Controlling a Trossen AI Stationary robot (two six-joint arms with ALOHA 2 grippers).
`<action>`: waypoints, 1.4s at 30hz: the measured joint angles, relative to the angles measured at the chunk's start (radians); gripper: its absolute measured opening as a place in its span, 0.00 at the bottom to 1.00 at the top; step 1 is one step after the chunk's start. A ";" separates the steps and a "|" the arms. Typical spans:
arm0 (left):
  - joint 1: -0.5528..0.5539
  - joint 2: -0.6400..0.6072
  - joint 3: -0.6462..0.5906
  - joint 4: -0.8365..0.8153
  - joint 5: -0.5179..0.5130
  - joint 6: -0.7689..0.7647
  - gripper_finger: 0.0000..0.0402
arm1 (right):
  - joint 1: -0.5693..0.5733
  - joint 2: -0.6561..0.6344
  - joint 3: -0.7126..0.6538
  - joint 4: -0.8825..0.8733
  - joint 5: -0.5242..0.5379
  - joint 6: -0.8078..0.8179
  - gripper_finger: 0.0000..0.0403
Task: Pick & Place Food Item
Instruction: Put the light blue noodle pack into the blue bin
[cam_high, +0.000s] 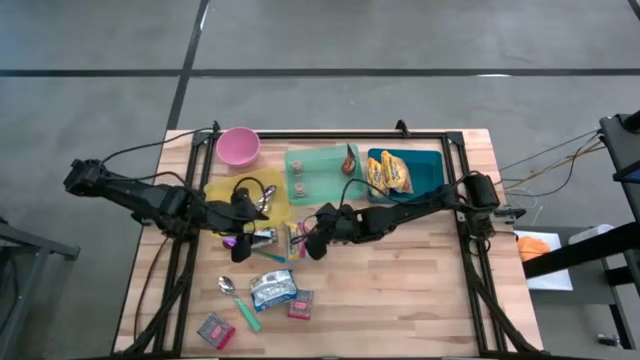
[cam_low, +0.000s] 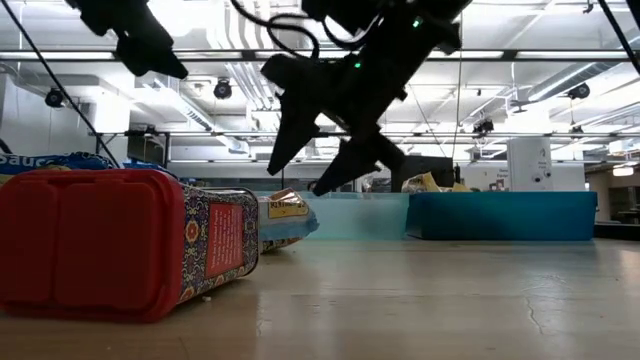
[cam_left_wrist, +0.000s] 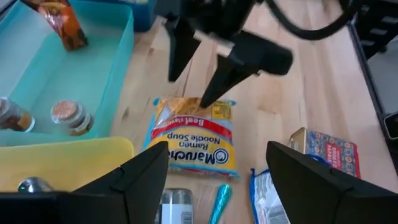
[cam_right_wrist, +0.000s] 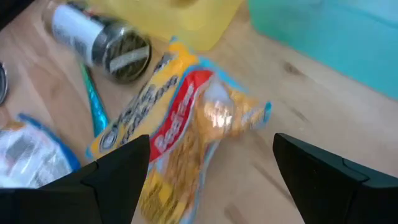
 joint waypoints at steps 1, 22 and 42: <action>0.000 -0.016 -0.023 0.026 0.000 0.002 0.70 | -0.002 0.006 0.000 0.017 -0.014 0.000 0.83; -0.002 -0.118 -0.213 0.263 -0.007 0.070 0.70 | -0.029 0.078 0.000 0.113 -0.075 -0.005 0.39; -0.002 -0.118 -0.212 0.276 -0.118 -0.023 0.70 | -0.008 -0.029 0.009 -0.037 -0.020 -0.100 0.02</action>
